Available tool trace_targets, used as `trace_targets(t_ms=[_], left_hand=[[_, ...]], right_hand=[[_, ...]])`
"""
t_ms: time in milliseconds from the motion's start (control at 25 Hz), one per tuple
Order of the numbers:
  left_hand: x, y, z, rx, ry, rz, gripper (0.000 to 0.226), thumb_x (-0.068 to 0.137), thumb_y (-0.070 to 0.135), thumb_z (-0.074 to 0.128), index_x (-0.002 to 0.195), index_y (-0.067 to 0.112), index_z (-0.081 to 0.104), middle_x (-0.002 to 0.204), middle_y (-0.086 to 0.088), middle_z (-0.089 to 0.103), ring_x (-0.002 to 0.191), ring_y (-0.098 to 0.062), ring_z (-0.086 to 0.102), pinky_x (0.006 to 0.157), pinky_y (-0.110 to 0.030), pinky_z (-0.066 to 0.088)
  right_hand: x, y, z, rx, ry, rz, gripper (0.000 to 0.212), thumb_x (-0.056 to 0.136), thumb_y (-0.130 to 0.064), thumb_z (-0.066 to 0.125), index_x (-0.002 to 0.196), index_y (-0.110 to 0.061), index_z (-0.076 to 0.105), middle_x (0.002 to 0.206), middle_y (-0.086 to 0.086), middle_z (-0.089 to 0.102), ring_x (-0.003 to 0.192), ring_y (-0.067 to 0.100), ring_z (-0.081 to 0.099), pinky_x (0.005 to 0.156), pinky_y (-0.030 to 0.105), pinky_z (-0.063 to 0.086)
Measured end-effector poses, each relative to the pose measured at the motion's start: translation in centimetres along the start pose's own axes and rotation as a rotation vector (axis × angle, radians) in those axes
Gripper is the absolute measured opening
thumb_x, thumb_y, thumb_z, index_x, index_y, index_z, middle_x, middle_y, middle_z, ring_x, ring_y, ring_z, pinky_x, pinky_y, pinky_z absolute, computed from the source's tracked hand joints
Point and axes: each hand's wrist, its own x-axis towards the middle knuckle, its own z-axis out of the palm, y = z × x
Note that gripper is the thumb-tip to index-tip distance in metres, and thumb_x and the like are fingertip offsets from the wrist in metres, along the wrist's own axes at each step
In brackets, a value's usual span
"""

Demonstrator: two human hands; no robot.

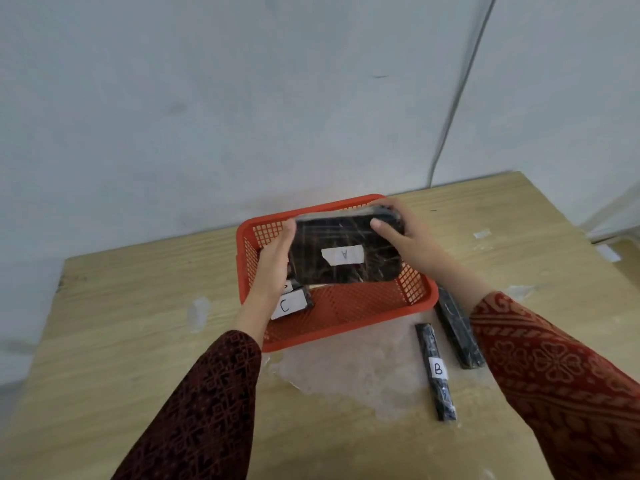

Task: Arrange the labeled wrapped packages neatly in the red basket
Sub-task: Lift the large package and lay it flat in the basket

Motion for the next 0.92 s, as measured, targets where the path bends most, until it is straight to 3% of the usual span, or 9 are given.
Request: trace_targets(t_ms=[80,120,240,360,480,560,680,800,920], left_hand=[[-1.2,-1.1,0.1,-0.008,-0.002,0.037,0.053,0.080,0.060,0.055,0.120,0.026,0.061,0.110,0.020,0.068,0.100,0.006,0.062,0.078,-0.008,0.046],[-1.6,-1.8,0.3,-0.023,0.023,0.046,0.046,0.081,0.051,0.061,0.119,0.025,0.060,0.108,0.017,0.069,0.099,0.002,0.064,0.075,-0.010,0.049],[-2.5,-3.2,0.2,-0.066,0.102,0.072,0.043,0.080,0.033,0.071,0.120,0.028,0.057,0.114,0.008,0.068,0.105,-0.007,0.063,0.084,-0.023,0.052],[-2.7,-4.2,-0.2,-0.205,0.132,0.040,0.046,0.073,0.032,0.077,0.116,0.032,0.059,0.115,0.003,0.069,0.104,-0.012,0.065,0.088,-0.031,0.053],[-2.5,-4.2,-0.2,-0.525,0.113,-0.065,0.054,0.070,0.029,0.077,0.119,0.017,0.059,0.118,-0.009,0.067,0.104,-0.023,0.066,0.086,-0.038,0.054],[-1.8,-3.6,-0.7,-0.689,0.112,-0.092,0.056,0.073,0.026,0.074,0.125,0.013,0.056,0.119,-0.011,0.066,0.107,-0.027,0.064,0.088,-0.043,0.053],[-0.8,-1.6,-2.3,-0.440,0.167,-0.065,0.055,0.072,0.036,0.076,0.120,0.015,0.061,0.105,-0.007,0.073,0.095,-0.025,0.070,0.076,-0.038,0.056],[-0.1,0.2,-3.0,0.010,0.027,-0.018,0.044,0.059,0.050,0.082,0.097,0.032,0.070,0.093,0.001,0.076,0.080,-0.018,0.073,0.063,-0.027,0.055],[0.0,0.9,-2.4,0.141,-0.092,-0.036,0.032,0.055,0.055,0.081,0.084,0.043,0.072,0.090,0.008,0.076,0.080,-0.015,0.073,0.068,-0.029,0.056]], right_hand=[[-0.4,-0.1,1.1,0.174,0.021,0.086,0.020,0.092,-0.037,0.055,0.111,-0.031,0.058,0.106,-0.004,0.066,0.098,0.011,0.066,0.088,0.037,0.054],[-0.5,-0.2,1.7,0.202,0.040,0.087,0.020,0.092,-0.039,0.054,0.110,-0.033,0.059,0.106,-0.007,0.067,0.098,0.010,0.067,0.088,0.038,0.054],[-0.9,-0.2,3.0,0.243,0.057,0.098,0.023,0.088,-0.048,0.054,0.108,-0.037,0.061,0.108,-0.014,0.067,0.104,0.009,0.064,0.094,0.041,0.050],[-1.2,0.2,3.9,0.442,0.102,0.264,0.043,0.085,-0.053,0.058,0.120,-0.028,0.058,0.124,0.004,0.064,0.118,0.025,0.059,0.103,0.051,0.045],[-1.9,0.3,4.7,0.777,0.131,0.374,0.020,0.090,-0.035,0.060,0.105,-0.022,0.063,0.110,0.007,0.071,0.098,0.024,0.071,0.077,0.040,0.060],[-3.4,0.6,5.4,0.805,0.012,0.432,0.017,0.088,-0.023,0.062,0.104,-0.017,0.060,0.114,0.011,0.066,0.098,0.027,0.069,0.071,0.037,0.060],[-5.3,0.7,5.9,0.622,-0.231,0.392,0.033,0.086,-0.019,0.065,0.116,-0.017,0.051,0.121,0.009,0.061,0.102,0.021,0.068,0.077,0.030,0.059],[-4.3,-0.5,4.7,0.419,-0.235,0.261,0.065,0.079,-0.040,0.069,0.136,-0.032,0.038,0.130,0.001,0.054,0.110,0.017,0.063,0.088,0.035,0.056],[-2.8,-1.7,3.7,0.224,-0.244,0.178,0.058,0.082,-0.040,0.068,0.133,-0.040,0.041,0.124,-0.013,0.054,0.107,0.009,0.062,0.073,0.022,0.058]])
